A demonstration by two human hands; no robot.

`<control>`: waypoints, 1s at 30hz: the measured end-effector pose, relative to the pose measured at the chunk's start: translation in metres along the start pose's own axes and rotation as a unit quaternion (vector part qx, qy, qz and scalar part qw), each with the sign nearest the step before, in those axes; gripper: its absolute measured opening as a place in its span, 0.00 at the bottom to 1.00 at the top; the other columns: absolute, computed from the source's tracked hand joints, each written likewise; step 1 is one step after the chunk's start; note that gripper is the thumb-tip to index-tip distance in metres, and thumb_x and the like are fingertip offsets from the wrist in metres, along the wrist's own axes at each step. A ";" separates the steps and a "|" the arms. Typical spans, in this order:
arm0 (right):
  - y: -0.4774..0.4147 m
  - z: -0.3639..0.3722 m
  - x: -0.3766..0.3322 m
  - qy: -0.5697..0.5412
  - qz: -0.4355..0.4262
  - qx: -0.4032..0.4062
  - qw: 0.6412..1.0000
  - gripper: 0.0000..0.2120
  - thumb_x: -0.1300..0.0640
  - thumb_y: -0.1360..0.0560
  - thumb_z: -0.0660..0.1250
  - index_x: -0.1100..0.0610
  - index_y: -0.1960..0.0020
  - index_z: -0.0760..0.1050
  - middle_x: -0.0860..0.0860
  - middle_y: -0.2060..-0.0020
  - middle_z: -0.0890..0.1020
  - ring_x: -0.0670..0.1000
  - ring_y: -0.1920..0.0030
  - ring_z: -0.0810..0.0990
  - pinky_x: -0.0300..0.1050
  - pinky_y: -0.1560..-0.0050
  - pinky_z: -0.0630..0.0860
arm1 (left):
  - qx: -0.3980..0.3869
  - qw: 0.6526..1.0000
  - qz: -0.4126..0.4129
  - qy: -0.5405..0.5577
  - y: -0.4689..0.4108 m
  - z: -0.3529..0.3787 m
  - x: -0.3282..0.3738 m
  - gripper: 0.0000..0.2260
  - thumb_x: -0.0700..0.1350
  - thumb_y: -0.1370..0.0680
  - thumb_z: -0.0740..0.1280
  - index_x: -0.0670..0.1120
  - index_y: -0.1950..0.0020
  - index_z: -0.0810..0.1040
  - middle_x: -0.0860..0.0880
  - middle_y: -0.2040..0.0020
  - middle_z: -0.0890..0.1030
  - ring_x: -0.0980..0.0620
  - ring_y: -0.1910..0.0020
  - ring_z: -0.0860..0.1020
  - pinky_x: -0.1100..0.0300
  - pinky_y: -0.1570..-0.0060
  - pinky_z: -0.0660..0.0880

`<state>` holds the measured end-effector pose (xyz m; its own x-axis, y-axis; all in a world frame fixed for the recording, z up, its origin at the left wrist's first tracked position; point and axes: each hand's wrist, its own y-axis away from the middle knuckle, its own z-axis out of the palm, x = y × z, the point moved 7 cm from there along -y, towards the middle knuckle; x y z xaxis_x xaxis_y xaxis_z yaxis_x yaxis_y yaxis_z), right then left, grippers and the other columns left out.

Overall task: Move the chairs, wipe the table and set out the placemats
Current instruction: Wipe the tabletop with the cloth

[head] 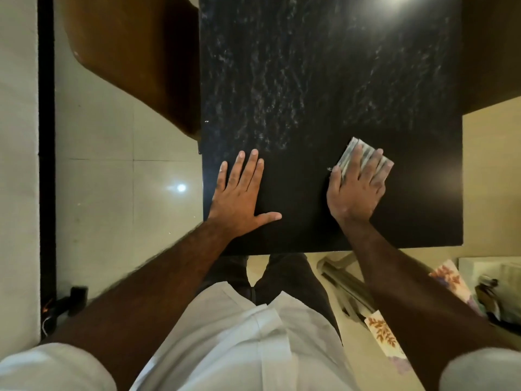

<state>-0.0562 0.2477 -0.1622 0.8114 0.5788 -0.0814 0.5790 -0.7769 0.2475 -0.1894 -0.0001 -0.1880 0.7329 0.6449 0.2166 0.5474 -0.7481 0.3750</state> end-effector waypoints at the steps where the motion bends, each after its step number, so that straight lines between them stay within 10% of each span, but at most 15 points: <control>1: -0.002 0.001 -0.018 0.000 -0.003 0.008 1.000 0.37 0.34 0.13 0.49 0.46 0.10 0.43 0.60 0.11 0.46 0.70 0.13 0.45 0.77 0.21 0.61 | 0.001 1.000 0.001 -0.002 0.001 0.000 -0.002 0.60 0.86 0.27 0.50 0.45 0.11 0.38 0.45 0.11 0.34 0.42 0.12 0.35 0.34 0.15 0.41; 12: 0.076 0.034 -0.128 0.043 -0.241 -0.012 0.970 0.36 0.34 0.13 0.52 0.44 0.10 0.46 0.57 0.10 0.45 0.64 0.11 0.43 0.68 0.19 0.62 | 0.006 0.999 -0.032 0.013 0.030 0.006 -0.028 0.61 0.85 0.26 0.53 0.43 0.11 0.37 0.43 0.12 0.32 0.40 0.12 0.34 0.37 0.14 0.40; 24: 0.019 0.016 -0.072 0.010 -0.022 -0.001 1.000 0.38 0.33 0.13 0.49 0.47 0.10 0.43 0.61 0.11 0.46 0.71 0.13 0.46 0.76 0.21 0.62 | -0.007 0.999 -0.033 0.012 0.029 0.009 -0.032 0.63 0.87 0.28 0.49 0.42 0.12 0.35 0.42 0.12 0.32 0.39 0.13 0.34 0.35 0.14 0.43; 30: 0.035 0.028 -0.170 0.038 -0.152 0.019 0.987 0.36 0.33 0.13 0.51 0.48 0.10 0.52 0.62 0.12 0.52 0.70 0.13 0.51 0.71 0.21 0.63 | 0.002 0.998 -0.047 0.043 0.035 0.006 -0.036 0.67 0.87 0.29 0.54 0.38 0.13 0.35 0.38 0.13 0.32 0.38 0.13 0.35 0.37 0.14 0.43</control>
<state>-0.1715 0.1157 -0.1673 0.5917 0.8029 -0.0727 0.7989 -0.5719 0.1862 -0.1940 -0.0501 -0.1878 0.6409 0.7233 0.2571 0.6143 -0.6841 0.3932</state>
